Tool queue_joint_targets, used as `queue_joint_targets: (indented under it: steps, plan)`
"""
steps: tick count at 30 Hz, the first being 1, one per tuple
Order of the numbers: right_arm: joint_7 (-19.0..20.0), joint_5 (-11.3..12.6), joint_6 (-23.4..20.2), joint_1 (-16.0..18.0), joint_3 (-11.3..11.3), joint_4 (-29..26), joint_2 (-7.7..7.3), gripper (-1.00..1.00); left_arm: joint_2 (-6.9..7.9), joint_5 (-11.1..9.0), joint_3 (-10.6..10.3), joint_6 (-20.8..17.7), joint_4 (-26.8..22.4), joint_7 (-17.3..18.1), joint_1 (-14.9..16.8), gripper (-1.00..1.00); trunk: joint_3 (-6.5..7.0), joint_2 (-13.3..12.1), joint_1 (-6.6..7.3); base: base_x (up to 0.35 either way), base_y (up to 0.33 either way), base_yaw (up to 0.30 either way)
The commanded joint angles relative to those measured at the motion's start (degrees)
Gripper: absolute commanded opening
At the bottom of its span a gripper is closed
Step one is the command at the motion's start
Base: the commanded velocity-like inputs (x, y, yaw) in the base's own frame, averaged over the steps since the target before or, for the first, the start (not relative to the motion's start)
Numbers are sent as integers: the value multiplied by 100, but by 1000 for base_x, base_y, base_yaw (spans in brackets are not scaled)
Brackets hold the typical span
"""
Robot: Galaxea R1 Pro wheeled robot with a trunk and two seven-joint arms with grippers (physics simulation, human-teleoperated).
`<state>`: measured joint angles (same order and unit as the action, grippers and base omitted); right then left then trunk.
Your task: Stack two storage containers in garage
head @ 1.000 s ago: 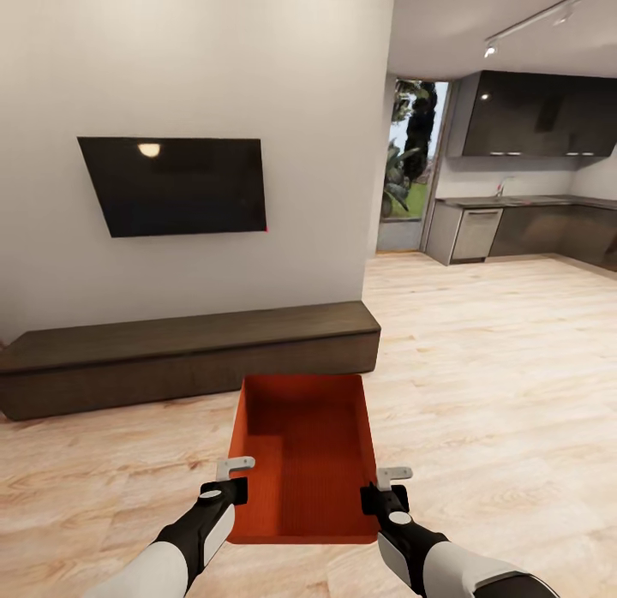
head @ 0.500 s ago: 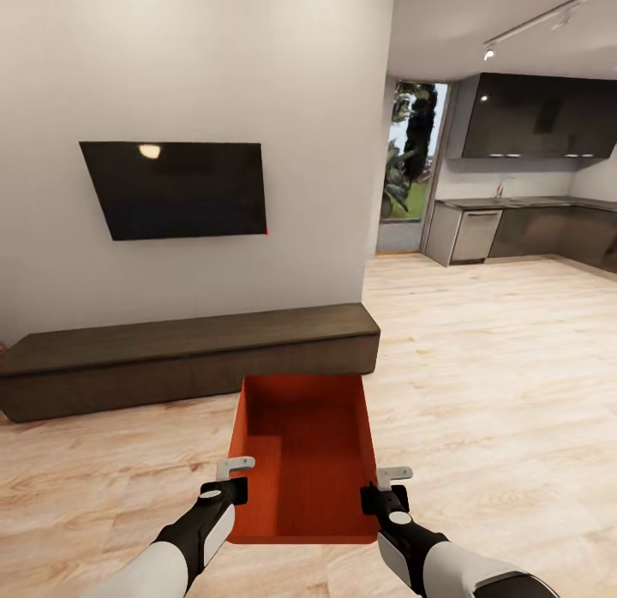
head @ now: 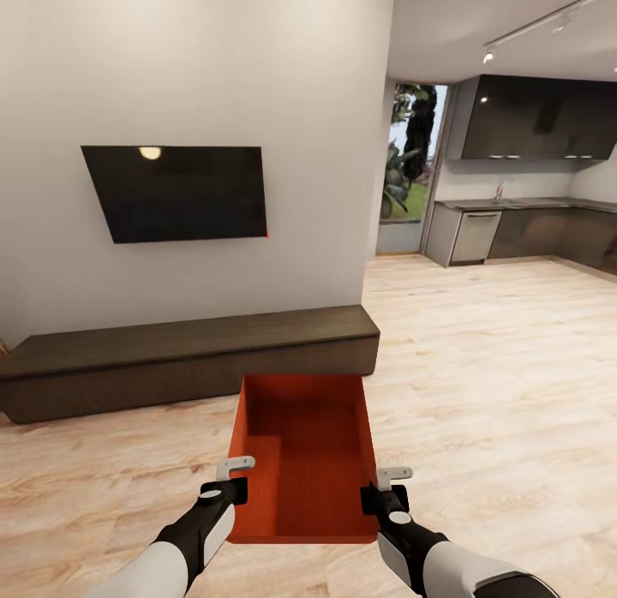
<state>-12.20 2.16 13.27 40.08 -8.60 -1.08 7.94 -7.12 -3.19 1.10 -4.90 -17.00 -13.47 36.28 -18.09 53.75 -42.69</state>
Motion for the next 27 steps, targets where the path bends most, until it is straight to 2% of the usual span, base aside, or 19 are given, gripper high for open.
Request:
queue_joint_targets:
  steps: [1, 7, 27]
  plan:
    - [-28, 145, 41, 7, -41, 20, -3, -100, 0, -68, -84, -28, -16, -24, 2, -100, 11, -37, 22, 0, 0, 0]
    - [-28, 145, 51, 8, -43, 20, -3, -100, 0, -66, -84, -28, -23, -24, 2, -100, 120, -277, 154, 0, 0, 0]
    - [-28, 145, 75, 8, -42, 20, -3, -100, 0, -59, -84, -28, -41, -42, 2, -100, 287, -277, 154, 0, 0, 0]
